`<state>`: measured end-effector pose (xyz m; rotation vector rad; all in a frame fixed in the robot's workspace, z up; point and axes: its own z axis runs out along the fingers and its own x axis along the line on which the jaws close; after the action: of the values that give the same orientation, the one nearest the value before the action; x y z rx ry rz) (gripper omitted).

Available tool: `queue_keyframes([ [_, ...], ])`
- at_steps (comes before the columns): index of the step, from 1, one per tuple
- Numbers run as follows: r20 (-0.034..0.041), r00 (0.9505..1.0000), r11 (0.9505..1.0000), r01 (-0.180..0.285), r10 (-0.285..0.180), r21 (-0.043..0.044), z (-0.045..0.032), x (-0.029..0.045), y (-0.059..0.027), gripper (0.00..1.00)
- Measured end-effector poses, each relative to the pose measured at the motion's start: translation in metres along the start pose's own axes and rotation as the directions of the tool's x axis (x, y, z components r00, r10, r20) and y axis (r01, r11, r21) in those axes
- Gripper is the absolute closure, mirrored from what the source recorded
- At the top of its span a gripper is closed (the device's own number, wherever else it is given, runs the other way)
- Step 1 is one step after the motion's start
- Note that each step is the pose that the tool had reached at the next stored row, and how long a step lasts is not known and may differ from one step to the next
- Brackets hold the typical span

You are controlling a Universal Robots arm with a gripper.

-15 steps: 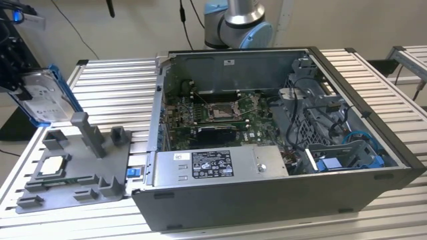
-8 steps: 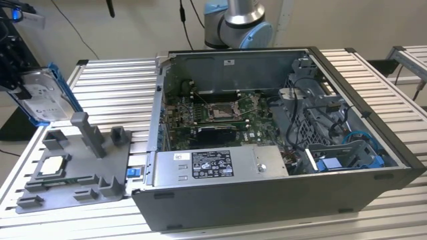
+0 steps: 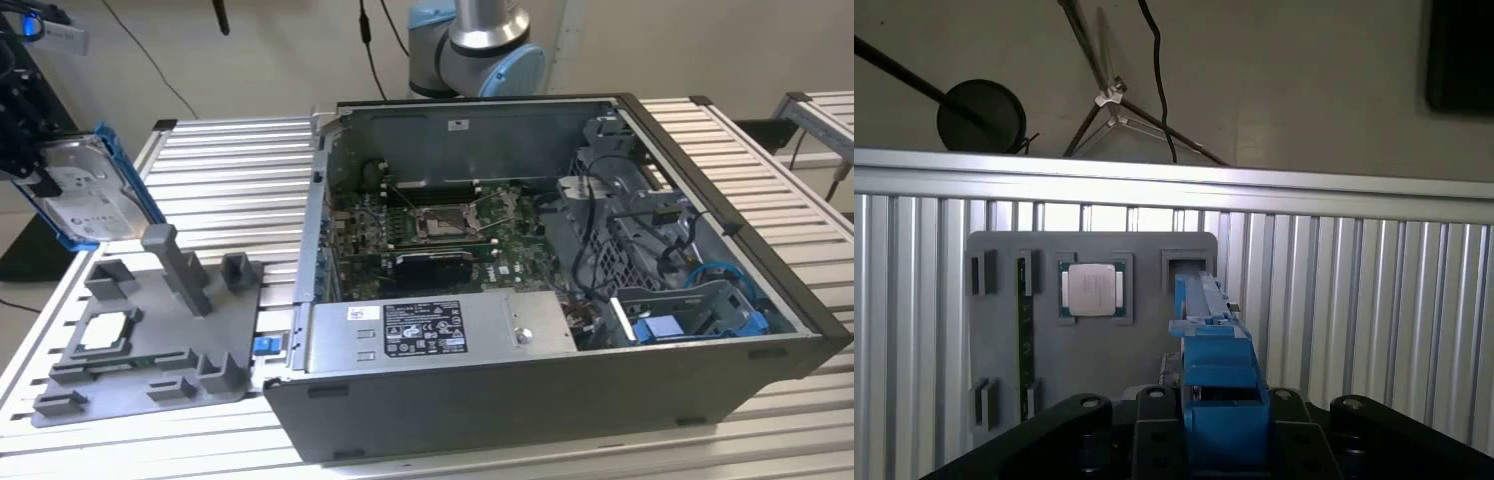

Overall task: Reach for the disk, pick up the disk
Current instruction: 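Pick up the disk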

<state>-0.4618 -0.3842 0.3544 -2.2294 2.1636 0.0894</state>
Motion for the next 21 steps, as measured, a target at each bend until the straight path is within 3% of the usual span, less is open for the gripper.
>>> queue_keyframes([
  [14, -0.0001, 1.0, 1.0, 0.0, 0.0, -0.0003, -0.0015, -0.0001, 0.0001, 1.0],
  [21, -0.0001, 1.0, 1.0, 0.0, 0.0, -0.0003, -0.0092, -0.0006, 0.0002, 1.0],
])
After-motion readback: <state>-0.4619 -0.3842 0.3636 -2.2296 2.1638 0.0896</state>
